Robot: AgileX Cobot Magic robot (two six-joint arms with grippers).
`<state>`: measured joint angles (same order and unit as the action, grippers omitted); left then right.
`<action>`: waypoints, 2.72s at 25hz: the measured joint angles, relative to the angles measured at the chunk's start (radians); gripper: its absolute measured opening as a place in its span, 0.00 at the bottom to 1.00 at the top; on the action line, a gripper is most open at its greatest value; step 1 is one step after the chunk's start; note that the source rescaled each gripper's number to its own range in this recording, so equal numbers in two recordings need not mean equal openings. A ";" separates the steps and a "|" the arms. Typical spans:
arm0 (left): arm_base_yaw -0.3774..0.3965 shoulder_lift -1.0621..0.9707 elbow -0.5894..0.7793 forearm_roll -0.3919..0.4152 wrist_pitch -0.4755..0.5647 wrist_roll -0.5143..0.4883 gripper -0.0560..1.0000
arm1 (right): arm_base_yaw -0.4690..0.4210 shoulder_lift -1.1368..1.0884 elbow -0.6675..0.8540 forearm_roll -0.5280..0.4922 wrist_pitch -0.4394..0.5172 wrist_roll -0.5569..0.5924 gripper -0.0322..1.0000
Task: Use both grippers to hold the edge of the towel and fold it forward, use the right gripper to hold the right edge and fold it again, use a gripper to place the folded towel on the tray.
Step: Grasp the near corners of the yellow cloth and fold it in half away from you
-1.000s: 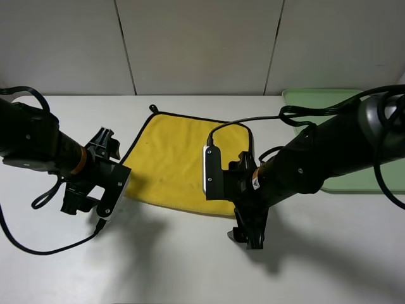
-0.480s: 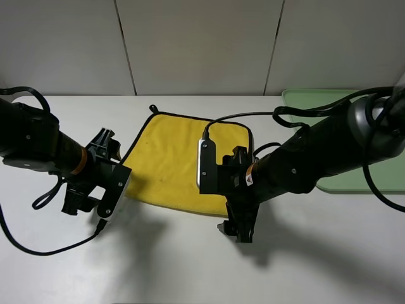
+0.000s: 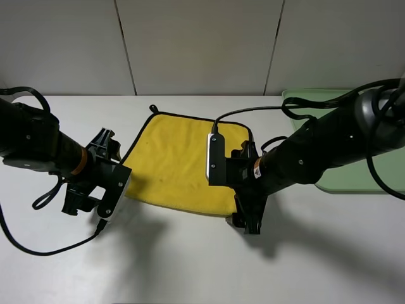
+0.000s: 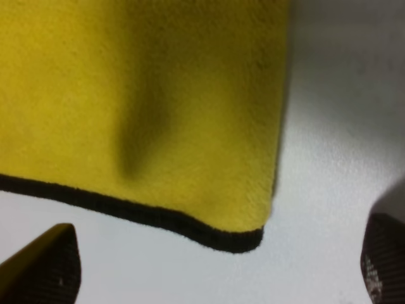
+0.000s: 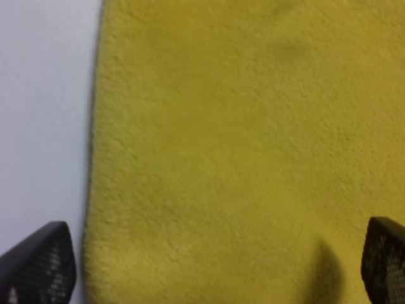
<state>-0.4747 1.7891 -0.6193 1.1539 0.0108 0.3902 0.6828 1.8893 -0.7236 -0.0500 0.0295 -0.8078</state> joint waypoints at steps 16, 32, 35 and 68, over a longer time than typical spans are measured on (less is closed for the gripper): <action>0.000 0.006 0.003 -0.002 -0.035 0.000 0.11 | 0.000 0.009 0.004 -0.018 0.021 -0.011 0.34; 0.000 0.006 0.003 -0.002 -0.037 0.000 0.05 | 0.000 0.013 0.006 -0.019 0.024 0.063 0.03; 0.000 0.006 0.003 -0.002 -0.037 0.000 0.05 | -0.001 0.013 0.006 -0.019 0.024 0.079 0.03; -0.170 -0.343 0.005 -0.111 0.223 -0.001 0.05 | -0.003 -0.434 0.020 -0.012 0.352 0.180 0.03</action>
<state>-0.6445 1.4463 -0.6141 1.0427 0.2337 0.3894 0.6795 1.4558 -0.7041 -0.0625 0.3812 -0.6274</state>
